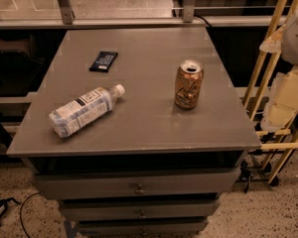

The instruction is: Move orange can near rxbar blueberry

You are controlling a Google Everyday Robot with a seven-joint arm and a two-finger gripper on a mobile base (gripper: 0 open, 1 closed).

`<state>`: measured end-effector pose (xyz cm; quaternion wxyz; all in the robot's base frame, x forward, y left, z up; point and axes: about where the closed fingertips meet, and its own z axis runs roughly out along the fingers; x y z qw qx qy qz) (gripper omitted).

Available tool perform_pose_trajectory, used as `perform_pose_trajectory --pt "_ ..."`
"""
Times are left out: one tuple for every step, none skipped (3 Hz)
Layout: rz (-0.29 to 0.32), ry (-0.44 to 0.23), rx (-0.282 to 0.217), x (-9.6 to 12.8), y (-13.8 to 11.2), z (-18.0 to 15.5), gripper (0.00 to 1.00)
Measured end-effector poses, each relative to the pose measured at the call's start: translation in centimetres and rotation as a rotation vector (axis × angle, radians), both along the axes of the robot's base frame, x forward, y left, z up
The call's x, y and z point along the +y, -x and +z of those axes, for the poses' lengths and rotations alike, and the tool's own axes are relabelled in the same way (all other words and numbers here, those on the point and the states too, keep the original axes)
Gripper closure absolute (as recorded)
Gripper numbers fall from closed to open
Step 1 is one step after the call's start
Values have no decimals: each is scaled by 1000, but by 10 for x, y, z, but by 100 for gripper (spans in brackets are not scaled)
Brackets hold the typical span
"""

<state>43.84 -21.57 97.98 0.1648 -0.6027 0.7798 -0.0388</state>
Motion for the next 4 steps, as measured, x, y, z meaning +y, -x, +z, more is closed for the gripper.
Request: perform_pose_trajectory --pt "0 0 0 0 0 0 0" --pt "10 -158 -37 14 -25 -16 0" --pt "8 -287 -83 28 -51 -31 0" --pt "-21 -403 -94 43 -71 -41 0"
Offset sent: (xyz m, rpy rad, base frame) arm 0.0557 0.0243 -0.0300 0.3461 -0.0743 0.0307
